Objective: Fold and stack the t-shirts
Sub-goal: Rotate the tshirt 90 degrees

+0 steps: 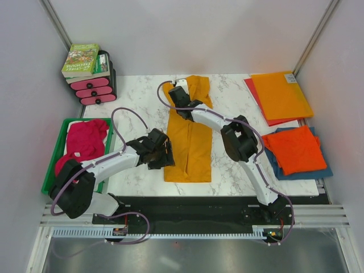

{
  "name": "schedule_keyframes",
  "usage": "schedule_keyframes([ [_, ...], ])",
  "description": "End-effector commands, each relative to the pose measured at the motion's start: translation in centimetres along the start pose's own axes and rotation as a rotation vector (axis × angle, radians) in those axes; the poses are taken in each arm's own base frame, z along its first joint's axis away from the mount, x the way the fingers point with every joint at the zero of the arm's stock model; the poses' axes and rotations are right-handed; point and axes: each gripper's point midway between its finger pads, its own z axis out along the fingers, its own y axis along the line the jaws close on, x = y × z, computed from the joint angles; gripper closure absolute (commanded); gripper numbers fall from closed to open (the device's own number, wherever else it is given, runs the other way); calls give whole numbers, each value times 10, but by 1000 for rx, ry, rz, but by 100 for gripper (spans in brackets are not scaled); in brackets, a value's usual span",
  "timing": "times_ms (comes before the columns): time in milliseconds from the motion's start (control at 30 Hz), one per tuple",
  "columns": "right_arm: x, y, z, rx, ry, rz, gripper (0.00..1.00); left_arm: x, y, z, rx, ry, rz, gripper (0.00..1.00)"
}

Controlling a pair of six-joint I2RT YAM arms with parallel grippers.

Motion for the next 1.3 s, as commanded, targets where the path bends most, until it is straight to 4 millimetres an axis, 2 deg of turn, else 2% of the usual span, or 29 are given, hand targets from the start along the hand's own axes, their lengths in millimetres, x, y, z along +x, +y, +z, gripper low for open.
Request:
schedule_keyframes([
  [0,-64,-4,-36,18,-166,146,64,-1,-10,1,52,-3,20,26],
  [67,-70,-6,-42,29,-179,148,56,1,-11,2,58,5,17,26],
  [133,-74,-6,-46,26,-180,148,56,2,-11,3,58,14,15,26],
  [300,-72,-19,-49,90,-173,147,59,4,-11,5,62,24,17,27],
  [367,-84,-10,-57,17,-202,165,68,4,-12,5,62,22,15,27],
  [400,-83,6,-56,-71,-207,172,71,5,-11,6,61,23,15,27],
  [467,-79,21,-53,-143,-183,188,79,6,-12,7,64,28,14,27],
  [500,-86,33,-56,-200,-167,193,83,6,-12,7,67,29,12,27],
  [533,-84,40,-54,-231,-147,197,86,7,-12,7,67,36,12,27],
  [567,-73,48,-44,-246,-115,214,91,7,-12,8,69,37,12,27],
  [600,-76,53,-44,-265,-115,227,93,7,-13,7,69,37,12,27],
  [667,-69,61,-36,-289,-96,245,94,9,-13,8,73,43,14,27],
  [733,-63,61,-26,-307,-71,289,94,10,-14,8,77,50,14,27],
  [767,-54,61,-17,-305,-50,301,95,9,-14,8,80,50,14,27],
  [833,-54,55,-7,-308,-33,347,95,12,-14,10,79,62,11,27],
  [967,-36,44,15,-300,22,403,98,17,-14,14,82,85,6,27],
  [1167,-19,25,31,-245,60,425,99,20,-12,19,67,104,-9,28],
  [1267,-18,15,32,-211,57,425,100,21,-11,20,62,108,-14,28],
])
